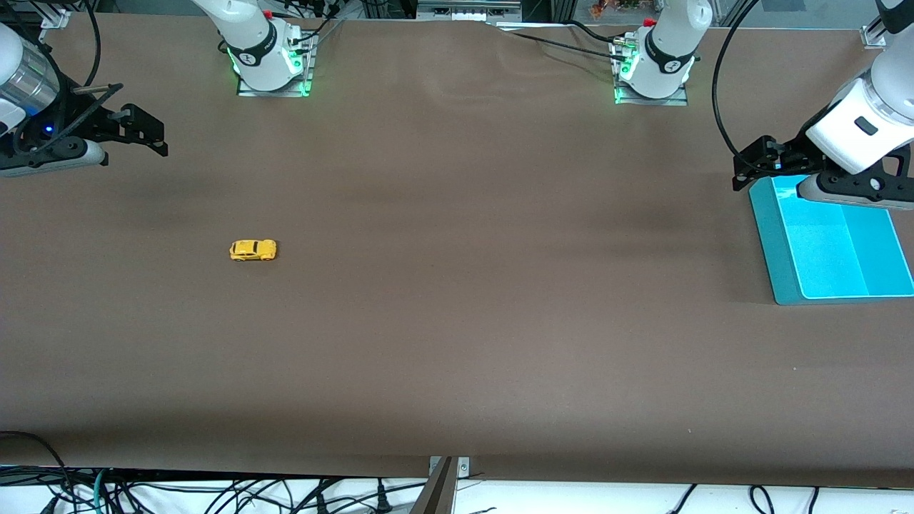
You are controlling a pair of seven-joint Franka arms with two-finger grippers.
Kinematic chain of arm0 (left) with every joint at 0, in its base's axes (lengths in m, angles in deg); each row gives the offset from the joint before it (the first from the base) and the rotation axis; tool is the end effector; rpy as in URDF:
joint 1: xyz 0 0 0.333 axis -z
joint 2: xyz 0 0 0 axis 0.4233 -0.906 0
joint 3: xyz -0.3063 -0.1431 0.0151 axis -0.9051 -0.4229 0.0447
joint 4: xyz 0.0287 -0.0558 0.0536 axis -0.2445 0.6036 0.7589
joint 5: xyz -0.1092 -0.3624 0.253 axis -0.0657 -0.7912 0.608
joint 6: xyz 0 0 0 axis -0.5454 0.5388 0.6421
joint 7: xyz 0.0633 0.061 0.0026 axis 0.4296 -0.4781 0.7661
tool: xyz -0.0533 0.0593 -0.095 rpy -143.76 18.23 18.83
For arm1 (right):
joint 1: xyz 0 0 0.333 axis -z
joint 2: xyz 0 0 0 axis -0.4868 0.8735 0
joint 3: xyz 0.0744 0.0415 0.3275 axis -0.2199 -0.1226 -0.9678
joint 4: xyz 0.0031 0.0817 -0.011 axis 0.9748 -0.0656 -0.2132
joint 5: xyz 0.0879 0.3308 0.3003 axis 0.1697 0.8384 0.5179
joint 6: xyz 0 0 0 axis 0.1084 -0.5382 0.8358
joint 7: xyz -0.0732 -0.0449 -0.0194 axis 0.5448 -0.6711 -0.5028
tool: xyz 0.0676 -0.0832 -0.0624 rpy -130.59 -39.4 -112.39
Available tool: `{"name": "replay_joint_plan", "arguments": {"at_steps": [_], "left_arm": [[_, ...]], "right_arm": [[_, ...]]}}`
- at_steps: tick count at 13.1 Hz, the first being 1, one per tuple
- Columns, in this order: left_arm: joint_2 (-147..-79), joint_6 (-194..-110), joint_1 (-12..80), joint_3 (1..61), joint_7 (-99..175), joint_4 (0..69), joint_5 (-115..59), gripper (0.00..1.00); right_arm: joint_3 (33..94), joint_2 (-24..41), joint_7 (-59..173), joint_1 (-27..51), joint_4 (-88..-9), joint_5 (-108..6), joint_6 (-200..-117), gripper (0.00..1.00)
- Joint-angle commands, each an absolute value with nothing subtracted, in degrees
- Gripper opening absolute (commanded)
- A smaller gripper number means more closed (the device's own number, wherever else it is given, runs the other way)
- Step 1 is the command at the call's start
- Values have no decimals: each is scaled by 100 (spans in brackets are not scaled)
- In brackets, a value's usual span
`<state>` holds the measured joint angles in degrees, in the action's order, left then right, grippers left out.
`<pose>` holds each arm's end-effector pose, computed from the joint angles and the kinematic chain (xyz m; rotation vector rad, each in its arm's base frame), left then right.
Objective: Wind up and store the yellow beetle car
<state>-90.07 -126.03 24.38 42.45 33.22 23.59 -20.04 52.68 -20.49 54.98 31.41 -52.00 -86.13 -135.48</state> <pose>0.6300 -0.0705 0.6148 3.1149 -0.1309 -0.0187 0.5800 0.0353 0.5820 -3.1052 -0.2656 0.1022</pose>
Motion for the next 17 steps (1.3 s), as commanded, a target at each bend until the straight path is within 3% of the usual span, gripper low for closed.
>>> {"name": "replay_joint_plan", "arguments": {"at_steps": [1,17], "left_arm": [[-8999,-12489,2408,4258,3235,2254,-1877,100],[-8999,-12480,2425,4231,3279,2245,-1868,100]], "right_arm": [[5225,-2100,5570,3168,-5140,-8681,-13359,100],[5225,-1942,5631,3159,-4833,-8822,-13183,100]]}}
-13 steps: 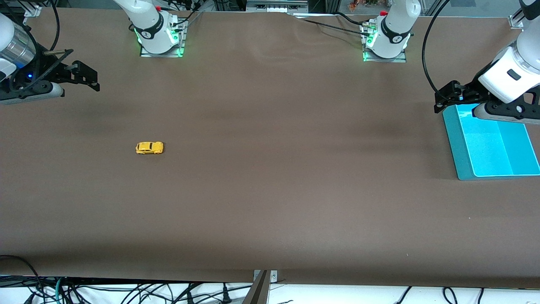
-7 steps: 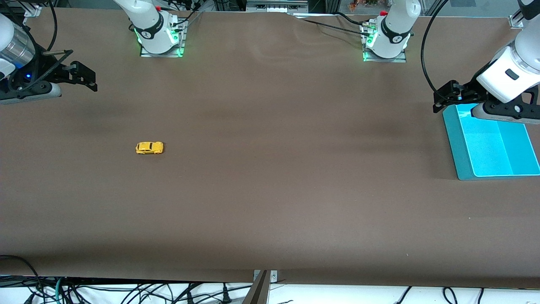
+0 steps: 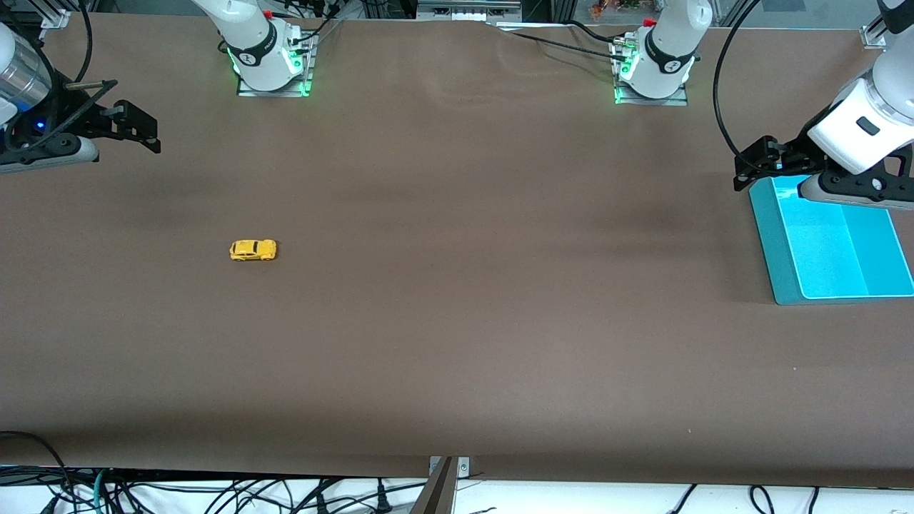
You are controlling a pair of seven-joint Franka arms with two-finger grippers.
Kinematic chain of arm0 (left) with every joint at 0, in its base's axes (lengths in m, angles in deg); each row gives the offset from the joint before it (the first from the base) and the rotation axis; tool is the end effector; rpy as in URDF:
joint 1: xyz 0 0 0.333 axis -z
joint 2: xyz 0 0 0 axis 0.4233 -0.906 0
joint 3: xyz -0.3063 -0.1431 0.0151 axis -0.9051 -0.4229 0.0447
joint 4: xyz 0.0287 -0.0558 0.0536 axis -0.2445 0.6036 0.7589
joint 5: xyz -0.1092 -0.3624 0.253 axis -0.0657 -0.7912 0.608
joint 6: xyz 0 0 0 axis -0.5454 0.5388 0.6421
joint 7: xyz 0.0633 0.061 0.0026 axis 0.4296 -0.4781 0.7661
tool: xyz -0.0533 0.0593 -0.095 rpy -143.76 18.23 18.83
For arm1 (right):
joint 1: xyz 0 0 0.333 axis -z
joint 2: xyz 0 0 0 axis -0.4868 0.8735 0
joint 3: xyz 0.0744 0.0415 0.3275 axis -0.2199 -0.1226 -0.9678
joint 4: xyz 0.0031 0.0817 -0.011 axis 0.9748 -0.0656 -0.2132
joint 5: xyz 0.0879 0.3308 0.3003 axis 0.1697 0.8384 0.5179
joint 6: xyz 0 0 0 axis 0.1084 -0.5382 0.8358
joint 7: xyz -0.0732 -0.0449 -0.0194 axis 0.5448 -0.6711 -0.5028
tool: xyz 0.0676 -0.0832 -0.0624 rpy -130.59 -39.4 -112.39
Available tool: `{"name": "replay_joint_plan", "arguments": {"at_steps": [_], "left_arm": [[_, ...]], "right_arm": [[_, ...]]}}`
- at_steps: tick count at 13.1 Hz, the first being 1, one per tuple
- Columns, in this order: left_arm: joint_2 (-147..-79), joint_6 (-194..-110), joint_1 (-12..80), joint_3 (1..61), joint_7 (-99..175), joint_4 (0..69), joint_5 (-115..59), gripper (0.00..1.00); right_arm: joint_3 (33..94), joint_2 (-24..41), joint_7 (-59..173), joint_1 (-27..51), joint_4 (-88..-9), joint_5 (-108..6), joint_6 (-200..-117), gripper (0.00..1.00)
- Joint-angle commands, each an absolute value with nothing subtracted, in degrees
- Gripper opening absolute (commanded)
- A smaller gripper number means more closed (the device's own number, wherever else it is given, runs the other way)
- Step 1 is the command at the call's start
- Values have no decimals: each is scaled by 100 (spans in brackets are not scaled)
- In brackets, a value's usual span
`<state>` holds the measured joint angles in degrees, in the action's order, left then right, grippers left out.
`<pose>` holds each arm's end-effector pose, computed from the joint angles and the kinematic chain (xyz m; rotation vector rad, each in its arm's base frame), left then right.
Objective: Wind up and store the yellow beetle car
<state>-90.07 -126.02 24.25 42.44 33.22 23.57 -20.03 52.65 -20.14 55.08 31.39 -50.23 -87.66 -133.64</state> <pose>0.6302 -0.0692 0.6150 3.1152 -0.1276 -0.0184 0.5803 0.0326 0.5924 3.1253 0.2693 -0.1159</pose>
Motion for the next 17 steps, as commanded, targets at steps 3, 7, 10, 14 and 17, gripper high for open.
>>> {"name": "replay_joint_plan", "arguments": {"at_steps": [3,7,10,14,17], "left_arm": [[-9008,-12471,2425,4223,3279,2236,-1764,100],[-8999,-12471,2425,4231,3279,2245,-1763,100],[-8999,-12471,2434,4223,3279,2236,-1763,100],[-8999,-12471,2434,4231,3279,2236,-1763,100],[-8999,-12471,2434,4231,3279,2236,-1763,100]], "right_arm": [[5233,-1933,5587,3150,-4789,-8883,-13131,100],[5225,-1941,5578,3151,-4771,-8883,-12867,100],[5198,-1942,5570,3133,-4745,-8874,-12805,100],[5207,-1915,5543,3133,-4719,-8874,-12814,100],[5216,-1906,5543,3133,-4719,-8874,-12814,100]]}}
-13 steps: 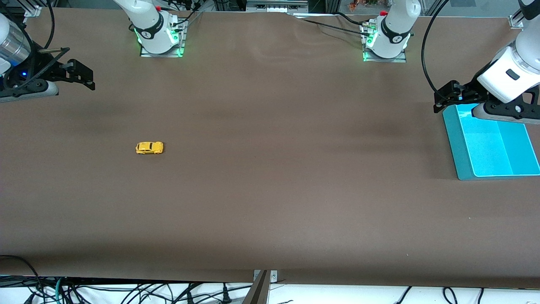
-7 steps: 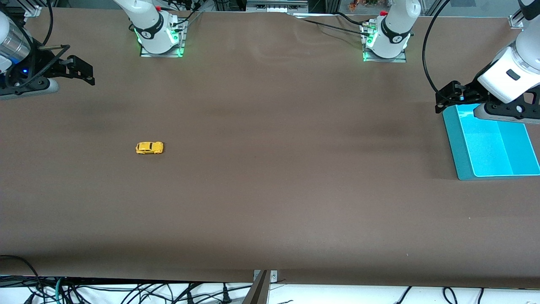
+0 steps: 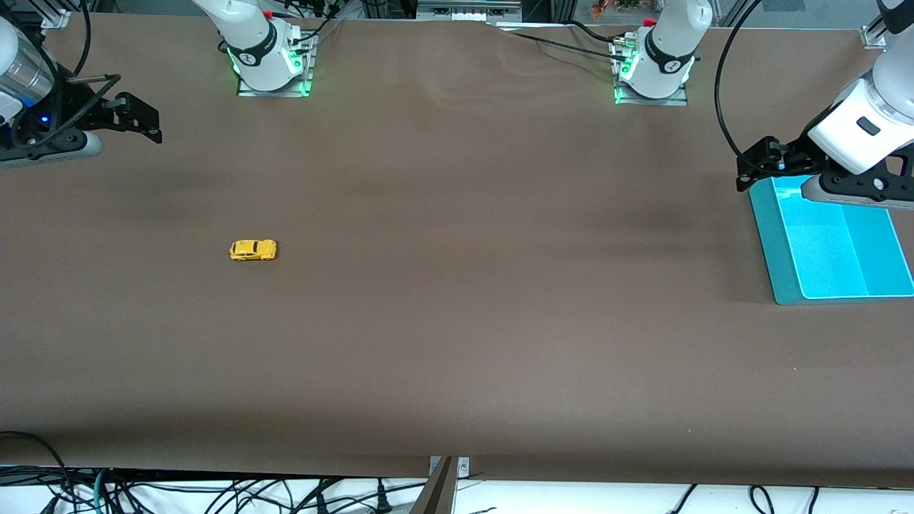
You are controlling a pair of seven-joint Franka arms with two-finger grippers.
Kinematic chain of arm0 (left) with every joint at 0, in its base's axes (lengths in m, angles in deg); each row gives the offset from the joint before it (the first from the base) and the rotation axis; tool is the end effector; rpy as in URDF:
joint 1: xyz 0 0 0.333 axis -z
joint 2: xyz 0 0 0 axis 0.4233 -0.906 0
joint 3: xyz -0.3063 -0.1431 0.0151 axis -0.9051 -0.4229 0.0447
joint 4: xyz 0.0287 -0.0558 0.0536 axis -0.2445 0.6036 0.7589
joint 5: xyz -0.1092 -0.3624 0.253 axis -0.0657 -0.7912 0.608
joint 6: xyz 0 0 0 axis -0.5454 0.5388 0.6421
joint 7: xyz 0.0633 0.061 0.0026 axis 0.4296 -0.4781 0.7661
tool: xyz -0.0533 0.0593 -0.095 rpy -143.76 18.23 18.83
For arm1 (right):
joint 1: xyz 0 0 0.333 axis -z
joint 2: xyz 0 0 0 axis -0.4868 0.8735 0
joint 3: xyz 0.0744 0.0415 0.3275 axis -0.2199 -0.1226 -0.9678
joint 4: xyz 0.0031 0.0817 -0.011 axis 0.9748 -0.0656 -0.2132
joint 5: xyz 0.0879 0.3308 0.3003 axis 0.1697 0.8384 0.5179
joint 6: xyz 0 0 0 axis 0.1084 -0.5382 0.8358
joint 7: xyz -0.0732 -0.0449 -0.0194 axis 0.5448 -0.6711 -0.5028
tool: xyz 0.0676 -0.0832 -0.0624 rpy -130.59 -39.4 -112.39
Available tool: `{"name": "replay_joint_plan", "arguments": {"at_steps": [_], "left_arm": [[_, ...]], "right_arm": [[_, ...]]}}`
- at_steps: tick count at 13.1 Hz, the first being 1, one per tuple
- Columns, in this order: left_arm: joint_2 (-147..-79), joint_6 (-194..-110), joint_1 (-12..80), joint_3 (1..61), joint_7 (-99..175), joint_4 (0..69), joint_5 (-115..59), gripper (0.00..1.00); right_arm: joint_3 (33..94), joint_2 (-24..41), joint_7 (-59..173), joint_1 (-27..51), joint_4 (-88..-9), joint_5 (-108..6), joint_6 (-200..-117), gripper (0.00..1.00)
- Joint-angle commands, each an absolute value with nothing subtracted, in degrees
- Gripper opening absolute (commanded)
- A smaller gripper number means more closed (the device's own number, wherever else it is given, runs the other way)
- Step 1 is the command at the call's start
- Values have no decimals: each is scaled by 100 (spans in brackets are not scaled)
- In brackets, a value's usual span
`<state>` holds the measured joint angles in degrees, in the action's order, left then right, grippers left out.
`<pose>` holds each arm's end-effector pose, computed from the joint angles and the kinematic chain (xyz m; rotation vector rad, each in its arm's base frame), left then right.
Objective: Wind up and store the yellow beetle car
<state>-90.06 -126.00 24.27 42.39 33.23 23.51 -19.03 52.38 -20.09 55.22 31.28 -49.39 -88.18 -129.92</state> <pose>0.6303 -0.0678 0.6156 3.1324 -0.1304 -0.0153 0.5730 0.0350 0.5947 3.1125 0.2747 -0.1960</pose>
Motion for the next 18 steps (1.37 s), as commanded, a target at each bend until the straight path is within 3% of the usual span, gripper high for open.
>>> {"name": "replay_joint_plan", "arguments": {"at_steps": [1,18], "left_arm": [[-8999,-12471,2434,4231,3279,2245,-1763,100],[-8990,-12427,2434,4223,3270,2245,-1763,100]], "right_arm": [[5216,-1906,5543,3133,-4719,-8874,-12805,100],[5242,-1687,5631,3089,-4815,-8848,-13077,100]]}}
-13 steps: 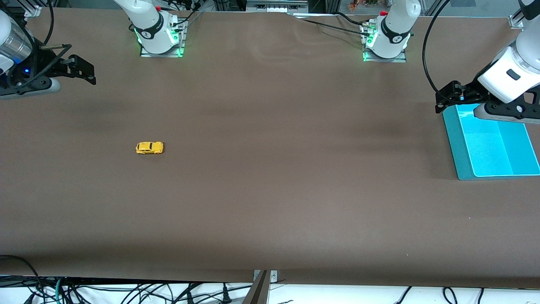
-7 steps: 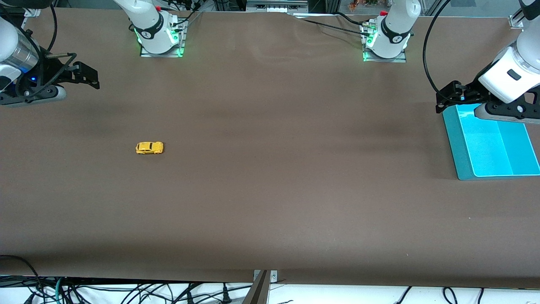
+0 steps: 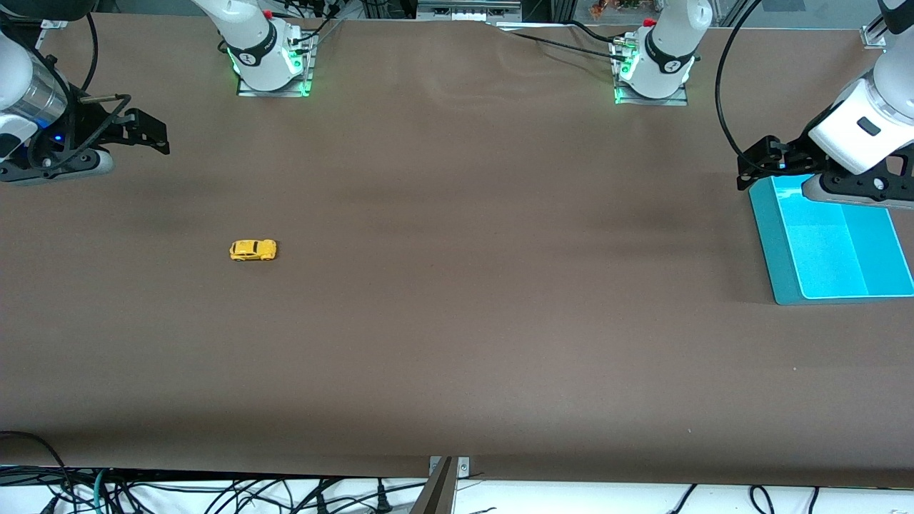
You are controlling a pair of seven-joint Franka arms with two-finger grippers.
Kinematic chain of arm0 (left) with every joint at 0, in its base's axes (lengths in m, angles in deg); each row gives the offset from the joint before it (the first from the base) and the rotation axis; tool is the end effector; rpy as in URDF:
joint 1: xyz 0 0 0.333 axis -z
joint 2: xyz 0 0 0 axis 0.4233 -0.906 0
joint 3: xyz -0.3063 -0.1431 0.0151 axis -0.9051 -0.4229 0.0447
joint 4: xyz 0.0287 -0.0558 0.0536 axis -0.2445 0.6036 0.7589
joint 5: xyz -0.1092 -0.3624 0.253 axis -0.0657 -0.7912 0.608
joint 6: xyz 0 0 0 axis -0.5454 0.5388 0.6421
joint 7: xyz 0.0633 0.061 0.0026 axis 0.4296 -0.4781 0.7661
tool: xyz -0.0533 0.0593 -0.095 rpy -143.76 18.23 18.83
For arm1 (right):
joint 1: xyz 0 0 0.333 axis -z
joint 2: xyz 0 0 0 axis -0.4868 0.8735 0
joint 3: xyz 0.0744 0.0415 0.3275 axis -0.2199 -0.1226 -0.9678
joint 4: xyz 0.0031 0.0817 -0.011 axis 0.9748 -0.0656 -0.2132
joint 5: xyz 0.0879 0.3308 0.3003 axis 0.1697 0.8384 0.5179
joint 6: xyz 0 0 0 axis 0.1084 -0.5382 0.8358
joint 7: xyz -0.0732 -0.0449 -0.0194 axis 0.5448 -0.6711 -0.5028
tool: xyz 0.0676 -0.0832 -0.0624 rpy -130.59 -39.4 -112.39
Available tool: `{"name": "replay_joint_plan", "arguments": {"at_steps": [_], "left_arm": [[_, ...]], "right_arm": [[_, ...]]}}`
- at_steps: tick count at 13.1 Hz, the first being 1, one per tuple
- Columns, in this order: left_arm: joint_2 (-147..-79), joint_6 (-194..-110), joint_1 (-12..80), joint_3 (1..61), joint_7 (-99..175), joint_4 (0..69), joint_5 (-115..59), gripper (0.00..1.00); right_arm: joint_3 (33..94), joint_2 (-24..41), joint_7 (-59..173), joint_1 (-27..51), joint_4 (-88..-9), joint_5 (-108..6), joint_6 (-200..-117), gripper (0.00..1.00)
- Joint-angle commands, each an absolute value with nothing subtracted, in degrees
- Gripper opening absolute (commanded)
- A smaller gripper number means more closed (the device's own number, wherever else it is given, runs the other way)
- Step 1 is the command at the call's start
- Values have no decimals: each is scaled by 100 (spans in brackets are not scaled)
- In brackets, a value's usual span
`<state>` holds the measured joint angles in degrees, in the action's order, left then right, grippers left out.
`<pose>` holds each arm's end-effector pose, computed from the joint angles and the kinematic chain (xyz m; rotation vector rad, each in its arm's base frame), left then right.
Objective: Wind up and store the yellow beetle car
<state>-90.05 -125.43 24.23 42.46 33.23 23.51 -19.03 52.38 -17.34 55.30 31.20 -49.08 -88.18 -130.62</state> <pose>0.6291 -0.0665 0.6148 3.1332 -0.1275 -0.0306 0.5871 0.0355 0.5706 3.1144 0.2759 -0.2432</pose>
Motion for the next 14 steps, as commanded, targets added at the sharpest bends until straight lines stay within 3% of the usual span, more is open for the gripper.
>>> {"name": "replay_joint_plan", "arguments": {"at_steps": [1,8,14], "left_arm": [[-8990,-12419,2434,4223,3261,2245,-1763,100],[-8999,-12427,2451,4214,3235,2236,-1754,100],[-8999,-12427,2451,4223,3226,2236,-1754,100]], "right_arm": [[5242,-1687,5631,3089,-4850,-8848,-13130,100],[5242,-1643,5614,3089,-4973,-8848,-13332,100],[5233,-1616,5552,3089,-5640,-8892,-14209,100]]}}
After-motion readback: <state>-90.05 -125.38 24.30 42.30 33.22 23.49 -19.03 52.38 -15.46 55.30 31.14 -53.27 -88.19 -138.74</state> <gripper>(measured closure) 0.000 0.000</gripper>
